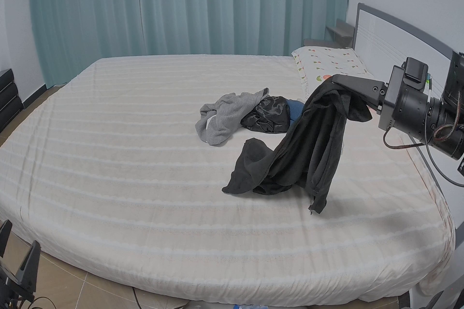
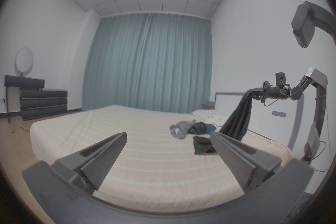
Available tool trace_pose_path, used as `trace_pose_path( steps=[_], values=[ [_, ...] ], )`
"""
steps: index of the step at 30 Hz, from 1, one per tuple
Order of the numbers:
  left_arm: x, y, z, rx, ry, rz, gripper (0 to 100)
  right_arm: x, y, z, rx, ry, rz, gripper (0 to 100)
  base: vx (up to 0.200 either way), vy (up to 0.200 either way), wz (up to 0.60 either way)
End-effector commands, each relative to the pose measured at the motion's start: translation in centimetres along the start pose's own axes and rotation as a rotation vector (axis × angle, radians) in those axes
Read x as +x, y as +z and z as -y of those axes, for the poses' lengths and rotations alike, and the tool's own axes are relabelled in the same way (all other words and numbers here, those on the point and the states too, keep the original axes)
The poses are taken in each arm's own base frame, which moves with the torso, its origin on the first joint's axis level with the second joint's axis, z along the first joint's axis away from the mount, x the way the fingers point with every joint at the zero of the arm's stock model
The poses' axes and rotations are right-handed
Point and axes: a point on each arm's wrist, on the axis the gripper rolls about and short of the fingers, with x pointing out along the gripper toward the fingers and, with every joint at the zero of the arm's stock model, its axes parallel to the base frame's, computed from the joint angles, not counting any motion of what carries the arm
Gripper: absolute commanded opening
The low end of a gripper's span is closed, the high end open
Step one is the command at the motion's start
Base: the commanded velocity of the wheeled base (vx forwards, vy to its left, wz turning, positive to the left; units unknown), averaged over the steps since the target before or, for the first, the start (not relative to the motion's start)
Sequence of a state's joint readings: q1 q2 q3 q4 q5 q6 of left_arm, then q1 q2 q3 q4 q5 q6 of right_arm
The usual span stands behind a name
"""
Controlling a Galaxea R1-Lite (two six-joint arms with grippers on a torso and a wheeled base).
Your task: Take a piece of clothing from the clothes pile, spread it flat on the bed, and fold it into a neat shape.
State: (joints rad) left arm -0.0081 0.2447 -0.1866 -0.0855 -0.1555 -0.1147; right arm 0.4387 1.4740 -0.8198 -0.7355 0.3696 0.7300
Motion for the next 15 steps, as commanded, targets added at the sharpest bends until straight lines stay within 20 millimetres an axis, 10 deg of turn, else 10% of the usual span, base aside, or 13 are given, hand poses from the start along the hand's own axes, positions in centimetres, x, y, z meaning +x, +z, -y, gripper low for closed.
trace_pose_path(
  steps=[1, 15],
  values=[
    [5.1, 0.2, -0.4, -0.069, -0.086, -0.33, 100, -0.2, 0.0, 0.2, 0.002, -0.008, 0.003, 0, 0.0, 0.0, 0.0],
    [17.7, -4.3, 1.8, -0.065, -0.236, -0.746, 100, -0.2, -0.3, 0.8, 0.022, -0.014, -0.018, 0, 0.0, 0.0, 0.0]
  ],
)
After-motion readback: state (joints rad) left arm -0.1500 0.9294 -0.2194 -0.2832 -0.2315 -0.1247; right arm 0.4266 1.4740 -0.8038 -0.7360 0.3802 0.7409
